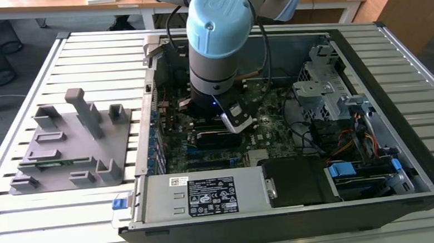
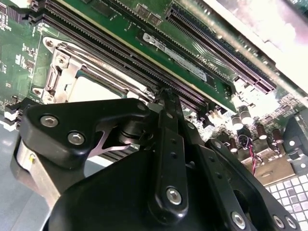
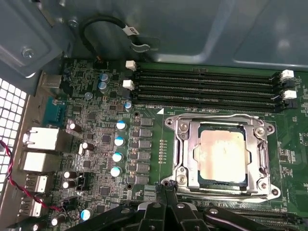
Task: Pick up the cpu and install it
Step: 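Install the second cpu locking lever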
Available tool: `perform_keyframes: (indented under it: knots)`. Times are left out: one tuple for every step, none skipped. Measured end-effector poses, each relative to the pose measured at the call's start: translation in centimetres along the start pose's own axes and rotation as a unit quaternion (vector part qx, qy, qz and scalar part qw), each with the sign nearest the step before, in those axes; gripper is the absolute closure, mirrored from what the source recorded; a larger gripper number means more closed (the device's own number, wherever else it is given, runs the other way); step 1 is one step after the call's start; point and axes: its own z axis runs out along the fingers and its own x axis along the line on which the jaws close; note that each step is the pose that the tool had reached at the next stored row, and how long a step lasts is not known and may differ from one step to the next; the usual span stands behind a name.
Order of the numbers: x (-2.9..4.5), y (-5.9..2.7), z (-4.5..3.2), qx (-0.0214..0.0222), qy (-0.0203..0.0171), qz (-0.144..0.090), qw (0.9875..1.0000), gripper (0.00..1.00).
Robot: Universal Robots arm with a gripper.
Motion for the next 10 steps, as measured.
perform_keyframes:
  knots:
    - [0.0, 0.05, 0.03, 0.0, 0.0, 0.0, 1.0, 0.88]
    - [-0.01, 0.1, 0.07, -0.0001, 0.0, 0.0, 1.0, 0.88]
    - [-0.02, 0.14, 0.1, -0.0001, 0.0, 0.0, 1.0, 0.88]
    - [-0.02, 0.19, 0.14, -0.0003, -0.0001, 0.0, 1.0, 0.88]
    - [-0.02, 0.2, 0.14, -0.0003, -0.0001, 0.0, 1.0, 0.88]
    - [-0.01, 0.22, 0.15, -0.0003, -0.0001, 0.0, 1.0, 0.88]
    - [0.0, 0.24, 0.16, -0.0002, -0.0001, 0.0, 1.0, 0.88]
    - [-0.01, 0.26, 0.17, -0.0004, -0.0001, 0.0, 1.0, 0.88]
    - [0.0, 0.28, 0.18, -0.0006, -0.0002, 0.0, 1.0, 0.88]
    - [0.01, 0.31, 0.21, -0.001, -0.0003, 0.0, 1.0, 0.88]
